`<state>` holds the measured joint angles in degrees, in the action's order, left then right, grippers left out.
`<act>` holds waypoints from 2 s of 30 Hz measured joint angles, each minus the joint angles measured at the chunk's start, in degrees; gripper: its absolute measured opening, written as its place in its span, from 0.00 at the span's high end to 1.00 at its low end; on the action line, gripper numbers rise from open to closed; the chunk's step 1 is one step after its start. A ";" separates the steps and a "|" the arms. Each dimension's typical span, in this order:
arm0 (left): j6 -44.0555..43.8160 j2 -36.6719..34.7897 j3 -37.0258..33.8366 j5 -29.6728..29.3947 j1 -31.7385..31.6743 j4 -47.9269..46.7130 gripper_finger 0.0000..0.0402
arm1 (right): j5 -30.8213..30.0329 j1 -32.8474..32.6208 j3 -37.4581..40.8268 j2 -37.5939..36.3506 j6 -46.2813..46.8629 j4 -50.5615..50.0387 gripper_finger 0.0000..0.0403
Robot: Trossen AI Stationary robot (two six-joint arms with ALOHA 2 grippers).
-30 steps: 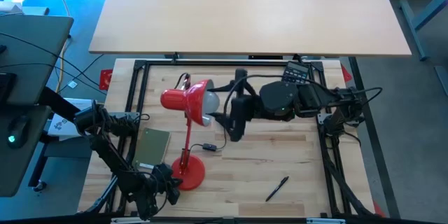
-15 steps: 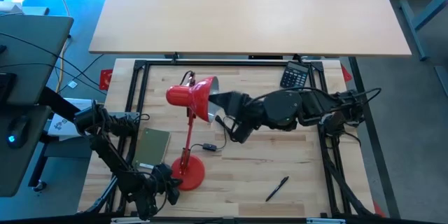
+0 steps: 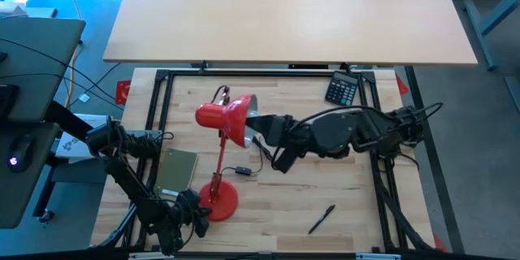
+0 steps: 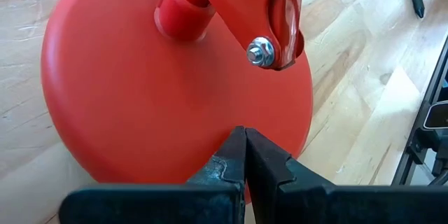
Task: Screw lightbulb
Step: Remove the white lightbulb from the red lamp
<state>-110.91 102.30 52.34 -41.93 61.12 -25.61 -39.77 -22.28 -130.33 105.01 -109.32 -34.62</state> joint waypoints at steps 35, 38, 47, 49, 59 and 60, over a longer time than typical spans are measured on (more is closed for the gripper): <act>1.62 -0.04 0.06 0.52 0.13 -0.33 1.00 | -2.68 -3.30 -0.02 -1.97 12.86 2.18 0.37; 1.61 0.01 0.04 -0.11 0.51 -0.41 1.00 | -4.57 -4.77 -0.06 -3.52 14.93 0.25 0.37; -0.92 -1.17 -0.09 -0.07 3.66 -0.80 1.00 | -13.21 -9.07 -0.10 -6.21 30.07 -8.33 0.37; -0.96 -2.08 -0.09 0.62 4.70 -1.73 1.00 | -15.13 -9.99 -0.10 -6.37 32.59 -9.14 0.37; -1.35 -4.70 -0.07 -0.35 6.70 -6.23 1.00 | -16.22 -12.46 -0.10 -6.45 37.48 -5.96 0.37; -1.07 -4.93 -0.07 -0.49 6.94 -6.23 1.00 | -16.26 -12.62 -0.10 -6.45 37.50 -4.66 0.37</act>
<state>-111.98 97.37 52.27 -42.42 68.06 -31.83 -56.03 -34.89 -130.43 98.56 -71.81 -39.28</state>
